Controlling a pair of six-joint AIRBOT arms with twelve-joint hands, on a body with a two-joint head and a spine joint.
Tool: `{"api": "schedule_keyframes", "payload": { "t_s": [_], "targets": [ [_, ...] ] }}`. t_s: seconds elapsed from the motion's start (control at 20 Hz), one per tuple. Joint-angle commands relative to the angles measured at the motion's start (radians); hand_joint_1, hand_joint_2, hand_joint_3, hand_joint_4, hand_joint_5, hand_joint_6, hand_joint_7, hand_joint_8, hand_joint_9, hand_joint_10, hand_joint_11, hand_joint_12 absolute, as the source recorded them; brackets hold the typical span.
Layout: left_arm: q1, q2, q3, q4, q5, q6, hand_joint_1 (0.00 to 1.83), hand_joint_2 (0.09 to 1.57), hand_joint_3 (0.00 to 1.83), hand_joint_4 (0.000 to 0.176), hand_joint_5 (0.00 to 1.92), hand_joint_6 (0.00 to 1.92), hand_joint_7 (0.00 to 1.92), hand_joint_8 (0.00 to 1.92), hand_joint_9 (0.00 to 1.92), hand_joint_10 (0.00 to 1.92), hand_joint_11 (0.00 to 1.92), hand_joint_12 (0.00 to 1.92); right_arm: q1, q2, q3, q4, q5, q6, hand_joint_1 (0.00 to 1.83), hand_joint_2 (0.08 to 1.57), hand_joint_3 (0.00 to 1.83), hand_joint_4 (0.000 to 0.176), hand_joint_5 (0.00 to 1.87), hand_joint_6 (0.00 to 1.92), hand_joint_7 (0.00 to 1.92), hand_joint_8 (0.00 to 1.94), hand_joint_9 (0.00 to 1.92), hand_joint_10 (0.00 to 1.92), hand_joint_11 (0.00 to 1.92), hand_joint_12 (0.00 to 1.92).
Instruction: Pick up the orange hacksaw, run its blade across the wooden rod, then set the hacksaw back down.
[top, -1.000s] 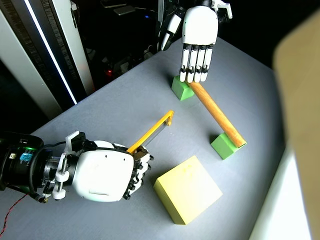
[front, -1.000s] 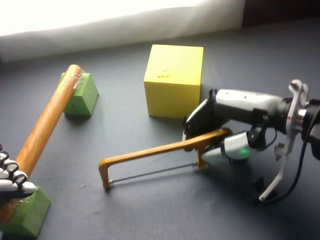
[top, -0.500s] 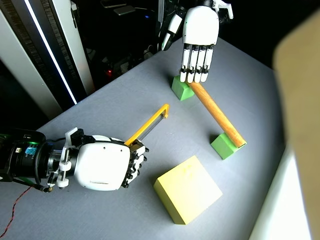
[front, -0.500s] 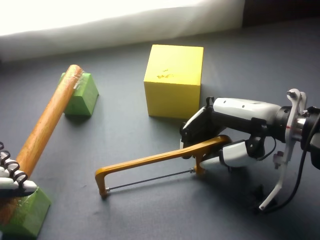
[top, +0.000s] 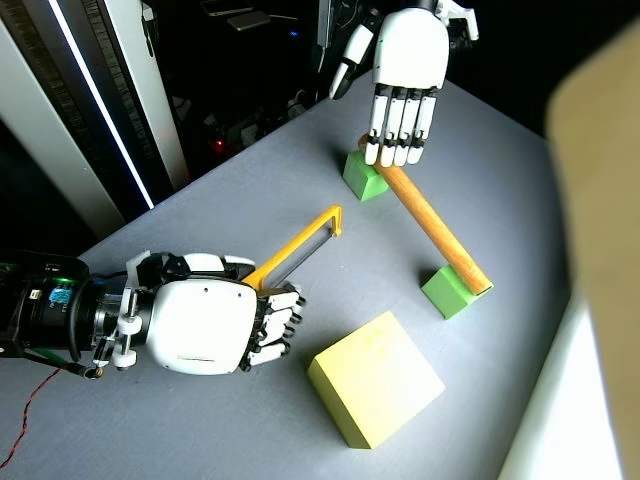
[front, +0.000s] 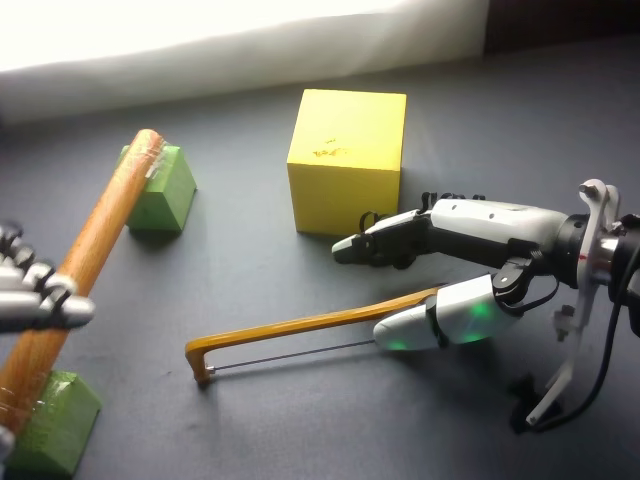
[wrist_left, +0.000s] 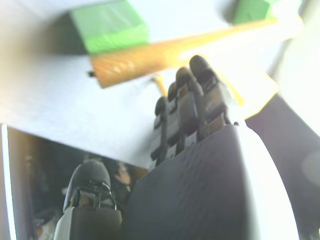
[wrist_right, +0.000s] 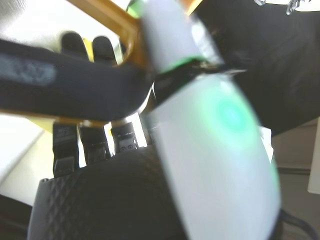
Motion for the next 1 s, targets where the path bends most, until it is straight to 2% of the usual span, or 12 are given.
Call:
{"api": "schedule_keyframes", "payload": {
  "t_s": [0.0,0.05,0.1,0.2,0.35,0.4,0.55,0.65,0.7,0.8,0.9,0.95],
  "targets": [
    [-0.019,-0.002,0.006,-0.077,-0.082,0.02,0.0,1.24,0.0,0.0,0.15,0.0,0.17,0.0,0.22,0.0,0.0,0.57,0.016,0.007,-0.007,0.013,0.113,0.013,0.67,1.03,0.0,0.0,0.31,0.0,0.33,0.0,0.35,0.0,0.01,0.96],
    [-0.023,-0.003,0.01,-0.084,-0.099,0.02,0.0,1.24,0.0,0.0,0.15,0.0,0.17,0.0,0.22,0.0,0.0,0.57,0.018,0.008,-0.007,0.013,0.113,0.013,0.67,1.03,0.0,0.0,0.31,0.0,0.33,0.0,0.35,0.0,0.01,0.96],
    [-0.025,-0.006,0.016,-0.084,-0.129,0.023,0.0,1.24,0.0,0.0,0.14,0.0,0.16,0.0,0.21,0.0,0.0,0.53,0.022,0.008,-0.007,0.013,0.114,0.014,0.6,0.99,0.0,0.0,0.24,0.0,0.28,0.0,0.27,0.0,0.0,0.76],
    [-0.025,-0.012,0.03,-0.084,-0.193,0.03,0.0,1.24,0.0,0.0,0.14,0.0,0.16,0.0,0.2,0.0,0.0,0.47,0.034,0.011,-0.01,0.013,0.115,0.022,0.56,0.98,0.0,0.0,0.19,0.0,0.19,0.0,0.18,0.0,0.0,0.53],
    [-0.016,-0.022,0.059,-0.064,-0.292,0.03,0.0,1.24,0.0,0.0,0.14,0.0,0.14,0.0,0.17,0.0,0.0,0.45,0.055,0.016,-0.013,0.013,0.119,0.027,0.48,0.96,0.0,0.016,0.07,0.0,0.09,0.0,0.08,0.0,0.0,0.33],
    [-0.014,-0.027,0.069,-0.057,-0.324,0.03,0.0,1.24,0.0,0.0,0.13,0.0,0.13,0.0,0.15,0.01,0.0,0.37,0.062,0.019,-0.016,0.013,0.115,0.026,0.5,0.95,0.0,0.021,0.07,0.0,0.1,0.0,0.07,0.0,0.0,0.34],
    [-0.012,-0.045,0.102,-0.016,-0.458,0.03,0.0,1.23,0.0,0.0,0.14,0.0,0.14,0.0,0.15,0.0,0.0,0.36,0.089,0.039,-0.026,0.013,0.129,-0.003,0.48,0.94,0.0,0.025,0.06,0.0,0.07,0.0,0.07,0.0,0.0,0.42],
    [-0.013,-0.055,0.115,-0.01,-0.523,0.03,0.0,1.23,0.0,0.0,0.13,0.0,0.12,0.0,0.13,0.0,0.0,0.37,0.118,0.062,-0.042,0.013,0.157,-0.097,0.5,0.95,0.0,0.01,0.07,0.0,0.08,0.0,0.07,0.0,0.0,0.39],
    [-0.018,-0.065,0.126,-0.008,-0.56,0.03,0.0,1.23,0.0,0.0,0.13,0.0,0.12,0.0,0.13,0.0,0.0,0.39,0.139,0.083,-0.055,0.012,0.188,-0.195,0.5,0.95,0.0,0.004,0.1,0.01,0.1,0.01,0.09,0.01,0.0,0.42],
    [0.004,-0.072,0.142,-0.006,-0.64,0.033,0.0,1.23,0.0,0.0,0.17,0.01,0.15,0.01,0.16,0.01,0.0,0.44,0.181,0.11,-0.058,-0.103,0.242,-0.295,0.51,0.99,0.0,0.0,0.17,0.0,0.15,0.0,0.16,0.01,0.0,0.59],
    [0.021,-0.088,0.158,-0.006,-0.716,0.065,0.0,1.24,0.0,0.0,0.19,0.01,0.18,0.01,0.18,0.0,0.0,0.4,0.225,0.135,-0.057,-0.253,0.278,-0.346,0.5,1.03,0.0,0.0,0.33,0.01,0.3,0.0,0.31,0.01,0.02,0.84],
    [0.022,-0.09,0.163,-0.006,-0.728,0.074,0.0,1.24,0.0,0.0,0.2,0.01,0.19,0.01,0.18,0.01,0.0,0.39,0.241,0.142,-0.058,-0.312,0.296,-0.339,0.49,1.05,0.0,0.0,0.39,0.01,0.38,0.0,0.4,0.02,0.05,0.93]
  ]
}}
